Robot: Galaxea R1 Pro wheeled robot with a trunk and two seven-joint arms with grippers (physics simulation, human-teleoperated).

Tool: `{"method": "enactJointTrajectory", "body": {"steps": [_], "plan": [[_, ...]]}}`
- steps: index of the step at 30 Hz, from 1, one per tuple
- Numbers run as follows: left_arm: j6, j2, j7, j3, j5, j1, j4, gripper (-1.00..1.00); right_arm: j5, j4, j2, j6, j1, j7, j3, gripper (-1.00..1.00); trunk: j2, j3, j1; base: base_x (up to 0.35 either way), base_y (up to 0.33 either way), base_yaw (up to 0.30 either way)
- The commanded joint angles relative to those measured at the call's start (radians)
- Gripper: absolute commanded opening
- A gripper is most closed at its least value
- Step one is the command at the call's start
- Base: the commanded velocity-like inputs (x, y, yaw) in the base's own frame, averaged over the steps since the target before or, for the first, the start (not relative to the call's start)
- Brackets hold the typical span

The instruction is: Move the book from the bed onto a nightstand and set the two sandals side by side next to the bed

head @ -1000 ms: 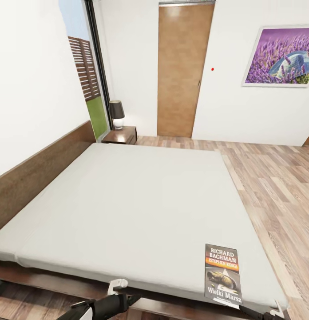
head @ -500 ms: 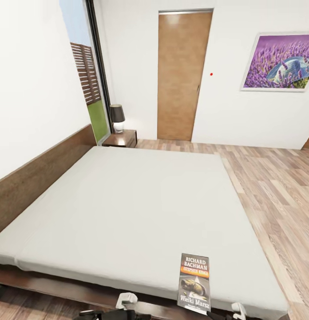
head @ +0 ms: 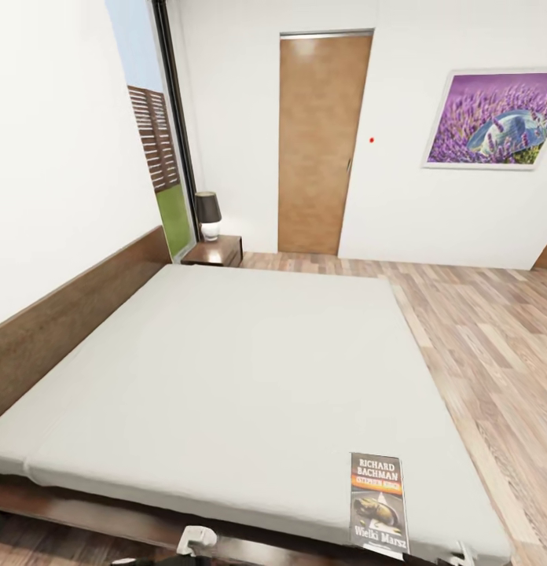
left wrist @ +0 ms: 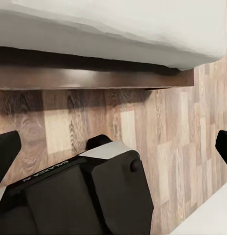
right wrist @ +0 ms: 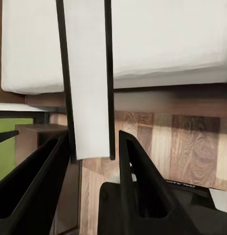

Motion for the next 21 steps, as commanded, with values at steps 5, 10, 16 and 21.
{"method": "enactJointTrajectory", "body": {"steps": [5, 10, 16, 21], "plan": [[-0.018, 0.009, -0.003, -0.082, 0.010, 0.005, 0.005, 1.00, -0.013, 0.005, -0.033, 0.011, -0.001, 0.017, 0.001, -1.00, -0.002, 0.006, 0.000, 0.000, 0.000, -0.067], [-0.021, 0.009, -0.001, -0.127, 0.011, 0.006, 0.006, 1.00, -0.014, 0.006, -0.043, 0.010, -0.001, 0.030, 0.002, -1.00, -0.002, 0.014, 0.000, 0.000, 0.000, -0.073], [-0.023, 0.008, 0.002, -0.133, 0.012, 0.006, 0.006, 1.00, -0.014, 0.007, -0.044, 0.010, -0.001, 0.031, 0.001, -1.00, -0.002, 0.024, 0.000, 0.000, 0.000, -0.071], [-0.023, 0.008, 0.003, -0.133, 0.012, 0.006, 0.006, 1.00, -0.012, 0.008, -0.044, 0.010, -0.001, 0.030, 0.001, -1.00, -0.002, 0.032, 0.000, 0.000, 0.000, -0.068]]}}
